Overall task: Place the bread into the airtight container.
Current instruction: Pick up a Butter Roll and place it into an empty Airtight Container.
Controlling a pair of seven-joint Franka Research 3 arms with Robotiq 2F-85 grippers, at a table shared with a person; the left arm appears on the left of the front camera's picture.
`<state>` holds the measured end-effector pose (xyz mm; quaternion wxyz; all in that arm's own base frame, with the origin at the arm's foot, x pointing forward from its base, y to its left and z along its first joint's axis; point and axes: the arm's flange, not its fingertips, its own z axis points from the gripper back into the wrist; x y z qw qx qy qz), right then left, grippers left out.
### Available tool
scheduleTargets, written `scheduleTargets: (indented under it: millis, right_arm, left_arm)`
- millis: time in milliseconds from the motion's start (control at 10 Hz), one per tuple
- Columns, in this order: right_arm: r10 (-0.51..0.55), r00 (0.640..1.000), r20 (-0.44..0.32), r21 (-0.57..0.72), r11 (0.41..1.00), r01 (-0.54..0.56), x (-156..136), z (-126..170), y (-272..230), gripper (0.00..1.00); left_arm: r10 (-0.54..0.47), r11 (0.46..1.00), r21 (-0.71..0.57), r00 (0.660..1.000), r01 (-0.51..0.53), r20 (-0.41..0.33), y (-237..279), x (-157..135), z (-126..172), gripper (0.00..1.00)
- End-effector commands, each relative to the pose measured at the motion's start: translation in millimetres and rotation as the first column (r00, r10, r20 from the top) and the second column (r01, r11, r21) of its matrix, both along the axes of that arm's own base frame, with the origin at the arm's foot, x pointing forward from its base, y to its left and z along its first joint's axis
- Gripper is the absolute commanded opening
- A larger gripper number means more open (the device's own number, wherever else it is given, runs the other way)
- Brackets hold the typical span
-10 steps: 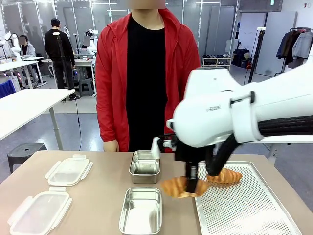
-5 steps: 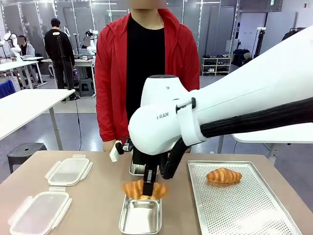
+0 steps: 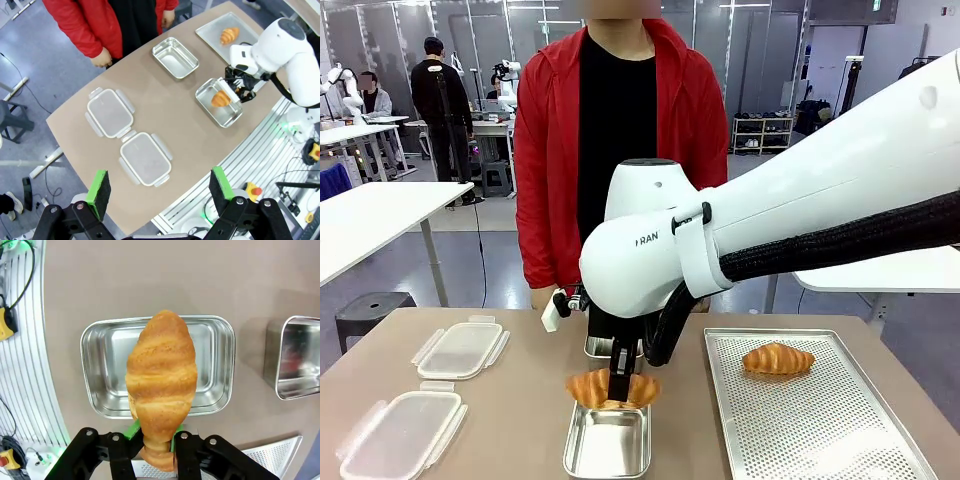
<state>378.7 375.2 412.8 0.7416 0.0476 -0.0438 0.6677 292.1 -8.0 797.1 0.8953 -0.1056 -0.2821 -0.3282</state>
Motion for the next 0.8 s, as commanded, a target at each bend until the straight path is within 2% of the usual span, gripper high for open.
scheduleTargets:
  millis: [0,100,200,300,400,500,600,700]
  right_arm:
    - [0.000,1.000,-0.003,-0.001,1.000,0.000,0,-2,0,0.17]
    - [-0.127,0.990,0.060,0.002,0.992,0.127,4,-2,-4,0.17]
    - [-0.295,0.954,0.053,0.044,0.955,0.293,3,-4,-3,0.17]
    - [-0.438,0.899,0.026,0.090,0.896,0.434,0,-9,2,0.17]
    - [-0.528,0.849,-0.010,0.092,0.845,0.526,-2,-17,5,0.17]
    - [-0.614,0.787,-0.054,0.096,0.781,0.617,-1,-25,7,0.17]
    - [-0.704,0.705,-0.086,0.091,0.699,0.710,-1,-34,8,0.17]
    - [-0.754,0.644,-0.127,0.083,0.639,0.765,-2,-41,11,0.17]
  left_arm:
    - [-0.005,1.000,-0.012,1.000,0.005,0.006,-1,0,3,1.00]
    - [-0.005,1.000,-0.012,1.000,0.005,0.006,-1,0,3,1.00]
    - [-0.005,1.000,-0.012,1.000,0.005,0.006,-1,0,3,1.00]
    - [-0.005,1.000,-0.012,1.000,0.005,0.006,-1,0,3,1.00]
    - [-0.005,1.000,-0.012,1.000,0.005,0.006,-1,0,3,1.00]
    - [-0.005,1.000,-0.012,1.000,0.005,0.006,-1,0,3,1.00]
    - [-0.005,1.000,-0.012,1.000,0.005,0.006,-1,0,3,1.00]
    - [-0.005,1.000,-0.012,1.000,0.005,0.006,-1,0,3,1.00]
